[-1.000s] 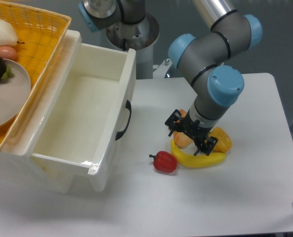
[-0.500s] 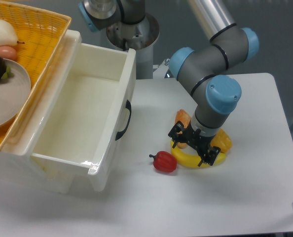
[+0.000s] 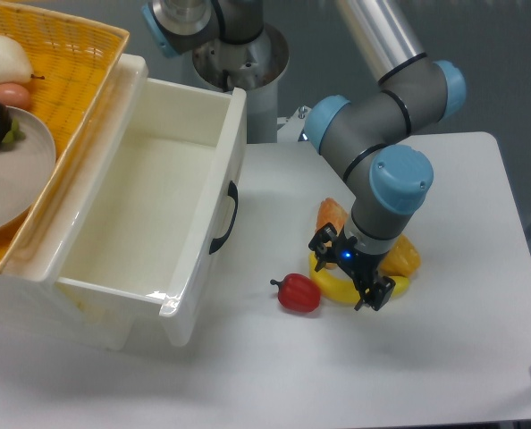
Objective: Pick up the red pepper
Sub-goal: 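Move the gripper over to the red pepper and lower onto it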
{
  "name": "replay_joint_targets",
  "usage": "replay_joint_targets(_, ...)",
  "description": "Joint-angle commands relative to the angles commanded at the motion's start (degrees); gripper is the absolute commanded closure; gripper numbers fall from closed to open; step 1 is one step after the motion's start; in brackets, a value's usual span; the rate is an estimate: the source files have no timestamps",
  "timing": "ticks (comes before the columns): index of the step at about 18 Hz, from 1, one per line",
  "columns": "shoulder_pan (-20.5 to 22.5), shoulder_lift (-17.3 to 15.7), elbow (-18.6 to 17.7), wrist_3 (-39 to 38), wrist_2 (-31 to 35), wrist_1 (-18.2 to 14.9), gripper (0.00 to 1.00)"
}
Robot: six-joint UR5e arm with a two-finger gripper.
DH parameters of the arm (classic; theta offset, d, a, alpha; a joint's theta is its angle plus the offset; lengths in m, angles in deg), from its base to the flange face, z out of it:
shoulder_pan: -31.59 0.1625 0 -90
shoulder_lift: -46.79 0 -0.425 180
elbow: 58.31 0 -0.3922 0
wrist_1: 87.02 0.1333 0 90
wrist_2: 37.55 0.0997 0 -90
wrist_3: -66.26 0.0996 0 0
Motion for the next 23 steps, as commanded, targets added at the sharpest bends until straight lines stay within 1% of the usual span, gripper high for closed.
replay_joint_targets(2, -0.79, 0.44, 0.0, 3.61, 0.52, 0.0, 0.0)
replay_joint_targets(3, -1.31, 1.14, 0.35, 5.89, 2.18, -0.09, 0.0)
replay_joint_targets(5, -3.68, 2.37, 0.62, 10.63, 6.92, 0.09, 0.0)
replay_joint_targets(6, -4.48, 2.81, 0.7, 12.48, 7.81, 0.09, 0.0)
replay_joint_targets(8, -5.36, 3.6, 0.97, 13.38, 7.82, 0.26, 0.0)
replay_joint_targets(12, -6.68, 4.22, 1.41, 18.73, 7.91, 0.35, 0.0)
replay_joint_targets(15, -6.77, 4.22, 1.23, 21.11, 8.09, 0.26, 0.0)
replay_joint_targets(19, -6.77, 4.13, 0.62, 22.6, 8.44, 0.09, 0.0)
replay_joint_targets(23, -6.77, 3.96, -0.52, 23.31, 10.19, 0.09, 0.0)
